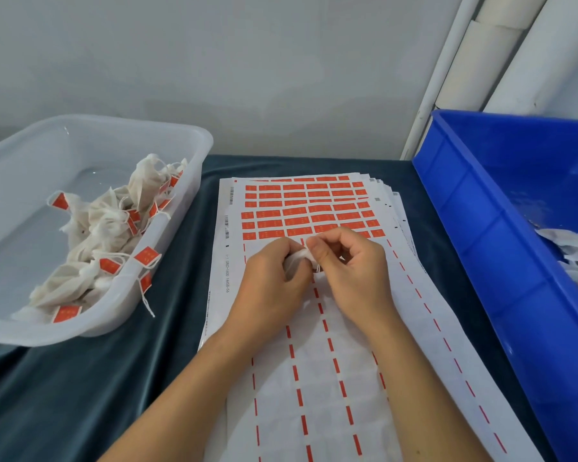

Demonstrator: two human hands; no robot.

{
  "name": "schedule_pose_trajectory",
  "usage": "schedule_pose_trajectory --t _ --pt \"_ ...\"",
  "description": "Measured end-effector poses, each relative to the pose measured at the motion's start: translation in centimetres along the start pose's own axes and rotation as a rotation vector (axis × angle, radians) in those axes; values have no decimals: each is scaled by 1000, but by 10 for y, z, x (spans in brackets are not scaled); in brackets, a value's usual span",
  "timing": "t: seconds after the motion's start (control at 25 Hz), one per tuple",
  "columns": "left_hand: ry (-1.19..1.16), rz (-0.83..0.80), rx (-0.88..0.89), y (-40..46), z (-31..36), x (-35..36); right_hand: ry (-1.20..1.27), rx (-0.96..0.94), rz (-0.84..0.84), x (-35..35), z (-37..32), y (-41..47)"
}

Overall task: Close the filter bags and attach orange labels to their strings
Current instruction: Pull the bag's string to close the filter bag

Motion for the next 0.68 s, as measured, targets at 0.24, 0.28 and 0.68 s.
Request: schedule_pose_trajectory --t 0.24,0.28,0.68 --pt "-19 22 3 -1 2 -1 93 148 -17 -1 3 2" --pt "-31 28 7 -1 3 -3 125 184 -25 1 4 1" --pt "-221 -62 -53 3 4 -9 96 224 -48 9 9 -4"
Point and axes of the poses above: each hand's wrist, its own y-axis towards the middle knuckle, its own x-axis out of the palm, z = x × y, the point moved 2 cm from there along y, towards the middle knuckle, and after that the axes turned 12 degrees about z, right-handed, at the moved point
